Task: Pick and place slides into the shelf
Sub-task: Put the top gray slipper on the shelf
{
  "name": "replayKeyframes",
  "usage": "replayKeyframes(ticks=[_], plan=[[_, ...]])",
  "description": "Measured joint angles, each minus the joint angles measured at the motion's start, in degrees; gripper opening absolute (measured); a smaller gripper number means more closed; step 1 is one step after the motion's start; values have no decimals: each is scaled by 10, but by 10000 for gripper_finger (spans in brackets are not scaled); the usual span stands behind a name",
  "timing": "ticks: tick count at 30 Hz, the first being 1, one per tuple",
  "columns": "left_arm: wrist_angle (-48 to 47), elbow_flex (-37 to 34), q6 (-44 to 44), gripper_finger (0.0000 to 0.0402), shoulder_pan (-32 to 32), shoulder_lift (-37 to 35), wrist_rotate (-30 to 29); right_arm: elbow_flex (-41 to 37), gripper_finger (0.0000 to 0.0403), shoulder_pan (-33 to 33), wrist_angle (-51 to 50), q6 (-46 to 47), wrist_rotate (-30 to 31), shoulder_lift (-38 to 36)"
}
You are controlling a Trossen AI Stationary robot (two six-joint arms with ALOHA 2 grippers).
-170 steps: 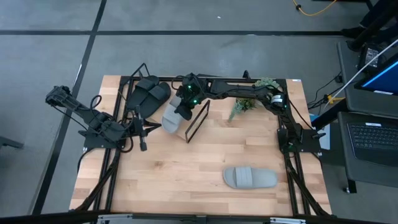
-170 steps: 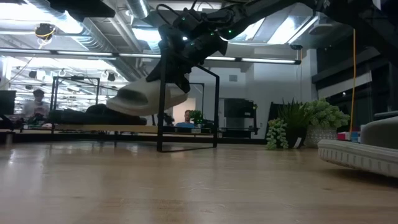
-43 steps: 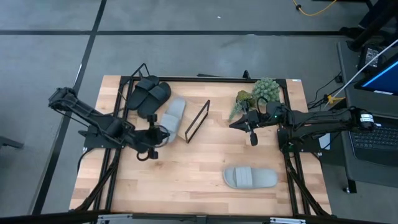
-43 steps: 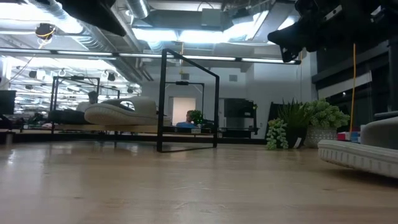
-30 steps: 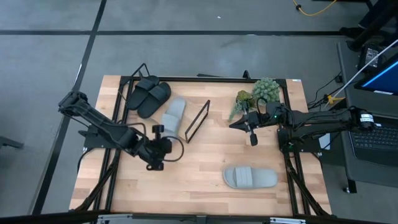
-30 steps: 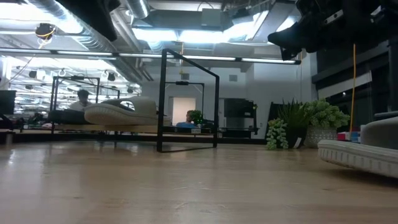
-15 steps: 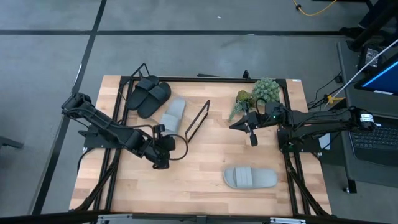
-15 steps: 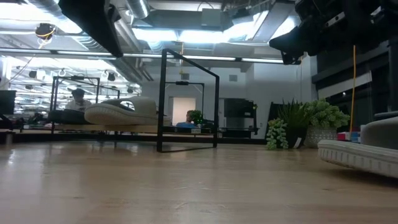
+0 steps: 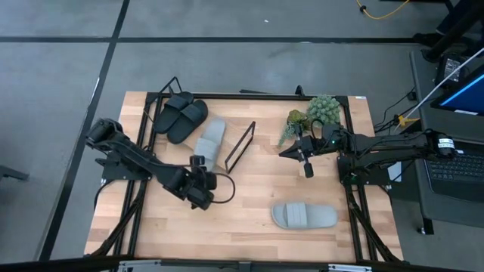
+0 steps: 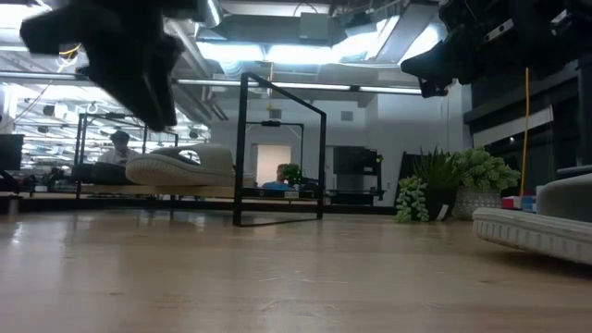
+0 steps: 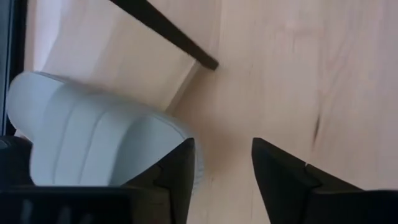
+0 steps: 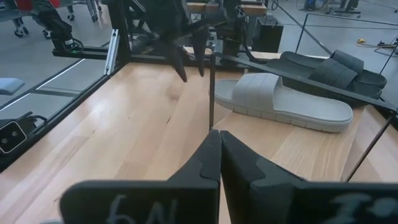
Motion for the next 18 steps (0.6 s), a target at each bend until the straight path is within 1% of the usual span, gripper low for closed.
replayKeyframes(ticks=[3, 7, 11, 18], plan=[[-12, 0, 0, 153, 1, 21, 0, 0, 6, 0, -1, 1, 0, 0], [-50, 0, -6, 153, 3, 39, -1, 0, 6, 0, -6, 2, 0, 0], [-80, 0, -35, 154, 9, 44, -1, 0, 6, 0, -6, 2, 0, 0], [-87, 0, -46, 154, 21, 44, -14, 0, 6, 0, -6, 3, 0, 0]])
